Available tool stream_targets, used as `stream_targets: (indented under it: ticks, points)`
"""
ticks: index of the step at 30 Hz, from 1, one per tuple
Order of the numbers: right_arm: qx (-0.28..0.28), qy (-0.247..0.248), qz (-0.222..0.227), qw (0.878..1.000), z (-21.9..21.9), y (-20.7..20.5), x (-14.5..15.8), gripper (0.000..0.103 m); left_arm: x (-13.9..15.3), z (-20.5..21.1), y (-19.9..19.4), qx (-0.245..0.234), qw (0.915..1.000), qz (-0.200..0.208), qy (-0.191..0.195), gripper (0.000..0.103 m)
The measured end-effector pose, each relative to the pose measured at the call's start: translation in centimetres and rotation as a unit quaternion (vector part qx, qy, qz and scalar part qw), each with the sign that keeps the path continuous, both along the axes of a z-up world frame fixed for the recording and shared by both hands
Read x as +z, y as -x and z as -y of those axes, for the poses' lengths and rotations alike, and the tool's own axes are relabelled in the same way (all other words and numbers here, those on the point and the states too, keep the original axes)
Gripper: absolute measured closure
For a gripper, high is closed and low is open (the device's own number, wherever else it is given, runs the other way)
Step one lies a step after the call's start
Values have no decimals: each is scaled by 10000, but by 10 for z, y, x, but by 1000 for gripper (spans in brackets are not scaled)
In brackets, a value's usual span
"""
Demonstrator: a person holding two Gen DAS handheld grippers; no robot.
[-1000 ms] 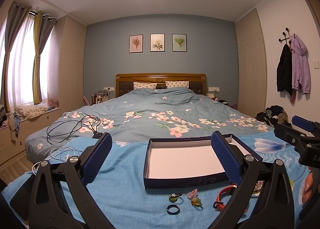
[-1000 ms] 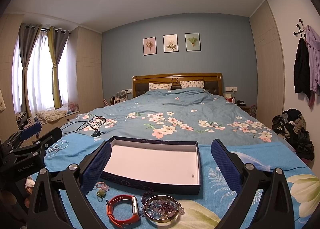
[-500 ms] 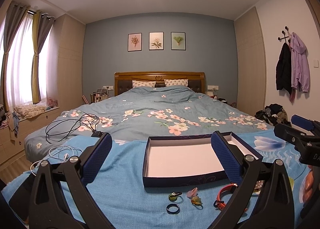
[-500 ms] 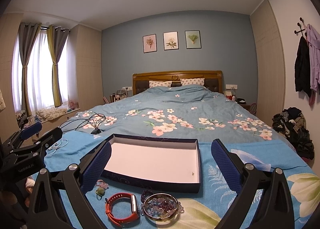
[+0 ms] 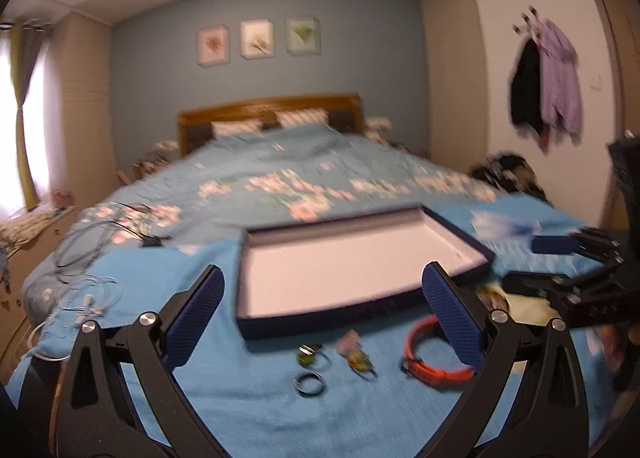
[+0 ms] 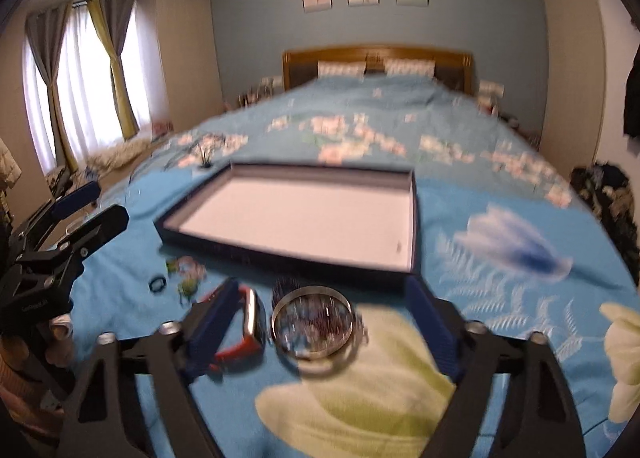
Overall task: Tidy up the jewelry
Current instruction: 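Grasp the orange smartwatch with the left tool while the right tool grasps the tortoiseshell bangle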
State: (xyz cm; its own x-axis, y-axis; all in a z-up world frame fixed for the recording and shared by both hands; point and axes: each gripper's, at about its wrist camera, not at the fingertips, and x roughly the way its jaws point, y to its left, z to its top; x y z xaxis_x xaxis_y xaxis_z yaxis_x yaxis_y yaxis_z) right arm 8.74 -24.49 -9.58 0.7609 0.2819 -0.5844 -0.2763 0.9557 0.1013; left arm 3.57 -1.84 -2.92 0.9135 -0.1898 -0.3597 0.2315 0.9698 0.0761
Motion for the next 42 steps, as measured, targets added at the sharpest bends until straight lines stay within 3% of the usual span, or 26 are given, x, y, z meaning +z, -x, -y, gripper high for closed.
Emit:
stream_targets:
  ticks: [2, 4, 11, 16, 20, 26, 30, 34, 42]
  points:
    - [5, 4, -267, 9996, 3, -6, -6, 51, -7, 6, -8, -256, 9994, -208, -83, 6]
    - [-39, -57, -462, 9989, 8, -10, -12, 61, -11, 16, -14, -332, 9986, -309, -284, 13]
    - [56, -273, -1034, 9943, 17, -28, -27, 80, -32, 44, -33, -1042, 9888, -862, -627, 30]
    - [107, -333, -1104, 9933, 16, -33, -26, 85, -47, 62, -44, -1404, 9774, -1286, -914, 44]
    - [128, -320, -1168, 9926, 16, -38, -26, 90, -58, 69, -59, -1677, 9660, -1749, -904, 61]
    - [199, -363, -1332, 9902, 18, -44, -27, 89, -70, 74, -66, -1920, 9533, -2078, -1058, 67]
    - [261, -241, -1382, 9898, 16, -47, -27, 89, -75, 75, -71, -2009, 9460, -2318, -1046, 83]
    - [282, -105, -1333, 9906, 15, -47, -26, 98, -74, 73, -73, -1930, 9482, -2326, -979, 90]
    - [280, -303, -1108, 9930, 22, -39, -15, 98, -62, 56, -72, -1733, 9551, -2360, -463, 97]
